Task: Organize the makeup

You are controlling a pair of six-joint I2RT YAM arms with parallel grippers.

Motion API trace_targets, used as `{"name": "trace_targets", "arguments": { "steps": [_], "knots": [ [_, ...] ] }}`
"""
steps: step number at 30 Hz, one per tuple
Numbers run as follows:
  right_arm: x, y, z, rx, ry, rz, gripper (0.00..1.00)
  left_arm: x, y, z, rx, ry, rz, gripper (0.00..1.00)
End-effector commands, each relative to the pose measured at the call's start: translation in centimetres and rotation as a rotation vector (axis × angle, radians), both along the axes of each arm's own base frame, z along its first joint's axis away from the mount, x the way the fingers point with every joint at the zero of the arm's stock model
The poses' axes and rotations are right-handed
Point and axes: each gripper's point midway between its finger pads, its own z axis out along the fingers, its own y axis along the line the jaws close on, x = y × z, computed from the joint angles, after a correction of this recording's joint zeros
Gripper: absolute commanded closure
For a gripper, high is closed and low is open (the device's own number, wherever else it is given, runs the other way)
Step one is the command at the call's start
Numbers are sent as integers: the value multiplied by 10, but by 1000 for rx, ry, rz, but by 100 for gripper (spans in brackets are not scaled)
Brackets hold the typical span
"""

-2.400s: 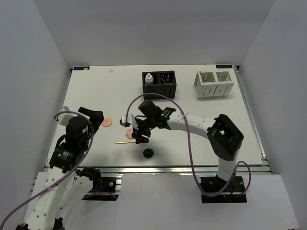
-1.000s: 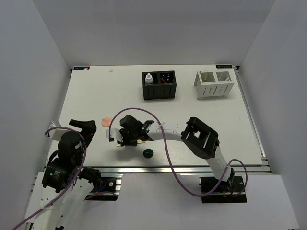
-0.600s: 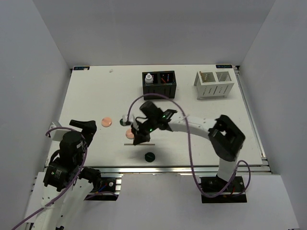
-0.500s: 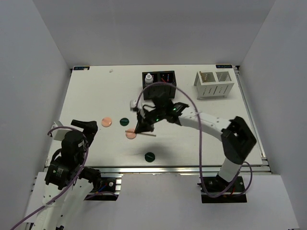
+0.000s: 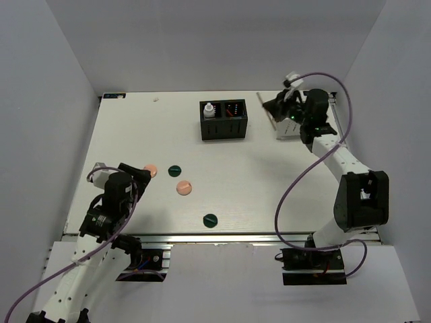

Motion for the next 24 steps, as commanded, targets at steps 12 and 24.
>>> {"name": "trace_targets", "arguments": {
  "steps": [12, 24],
  "knots": [
    [139, -127, 54, 128, -313, -556, 100, 12, -20, -19, -62, 48, -55, 12],
    [167, -163, 12, -18, -354, -580, 100, 5, -17, -30, -76, 72, -33, 12]
  ]
}}
